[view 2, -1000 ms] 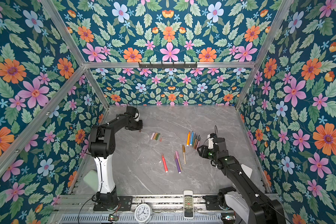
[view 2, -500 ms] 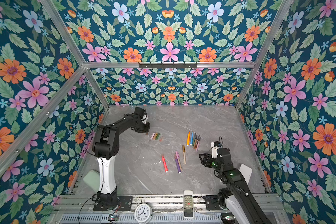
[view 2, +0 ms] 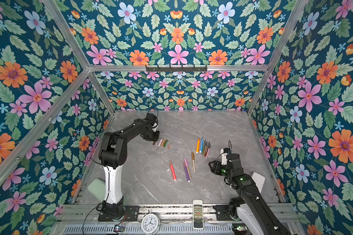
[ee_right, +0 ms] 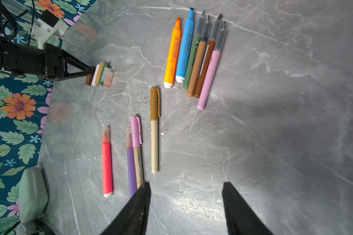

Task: Open the pen caps
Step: 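Lower the brown cap beside the pink cap and open the left gripper, then move the right gripper to the gold-capped tan pen and grasp it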

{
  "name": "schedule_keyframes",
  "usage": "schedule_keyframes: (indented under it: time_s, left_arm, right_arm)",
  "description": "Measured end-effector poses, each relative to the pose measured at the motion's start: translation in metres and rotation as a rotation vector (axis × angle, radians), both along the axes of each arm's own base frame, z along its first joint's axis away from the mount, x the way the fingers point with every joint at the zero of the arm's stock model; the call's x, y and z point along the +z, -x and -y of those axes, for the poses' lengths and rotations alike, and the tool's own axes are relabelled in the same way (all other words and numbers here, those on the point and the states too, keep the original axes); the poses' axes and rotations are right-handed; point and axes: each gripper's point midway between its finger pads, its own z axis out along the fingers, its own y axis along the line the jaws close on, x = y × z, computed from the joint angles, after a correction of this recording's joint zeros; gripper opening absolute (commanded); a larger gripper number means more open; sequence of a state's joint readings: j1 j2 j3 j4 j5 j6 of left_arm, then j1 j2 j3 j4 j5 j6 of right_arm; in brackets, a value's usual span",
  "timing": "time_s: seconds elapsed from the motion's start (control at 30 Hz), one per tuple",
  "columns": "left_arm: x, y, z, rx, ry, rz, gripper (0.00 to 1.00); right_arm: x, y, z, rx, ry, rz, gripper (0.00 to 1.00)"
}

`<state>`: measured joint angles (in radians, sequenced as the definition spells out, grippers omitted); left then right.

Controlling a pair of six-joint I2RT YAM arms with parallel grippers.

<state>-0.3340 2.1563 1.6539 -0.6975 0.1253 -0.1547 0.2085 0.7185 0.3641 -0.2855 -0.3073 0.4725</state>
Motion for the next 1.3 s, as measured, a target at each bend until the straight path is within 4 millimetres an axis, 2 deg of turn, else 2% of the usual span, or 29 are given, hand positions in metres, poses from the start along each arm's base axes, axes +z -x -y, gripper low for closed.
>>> schedule_keyframes:
  time_s: [0.77, 0.9, 0.97, 1.07, 1.2, 1.3]
  left_arm:
    - [0.005, 0.006, 0.019, -0.032, 0.099, -0.032, 0.28]
    - [0.013, 0.004, 0.017, -0.026, 0.093, -0.009, 0.27]
    - [0.024, 0.002, 0.011, -0.015, 0.07, 0.028, 0.27]
    - [0.052, -0.001, 0.002, 0.017, 0.048, 0.117, 0.28]
    - [0.112, -0.003, -0.006, 0.042, 0.073, 0.306, 0.33]
    - [0.155, 0.0, -0.01, 0.055, 0.116, 0.448, 0.33]
  right_arm:
    - [0.001, 0.0, 0.0, 0.0, -0.001, 0.007, 0.58]
    - [0.002, 0.0, 0.0, 0.0, -0.001, 0.007, 0.58]
    - [0.001, 0.0, 0.0, 0.0, -0.001, 0.007, 0.58]
    - [0.001, 0.0, 0.0, 0.0, -0.001, 0.003, 0.57]
    - [-0.001, 0.001, -0.004, 0.017, 0.0, -0.013, 0.57]
    - [-0.002, 0.003, -0.015, 0.055, -0.002, -0.039, 0.54]
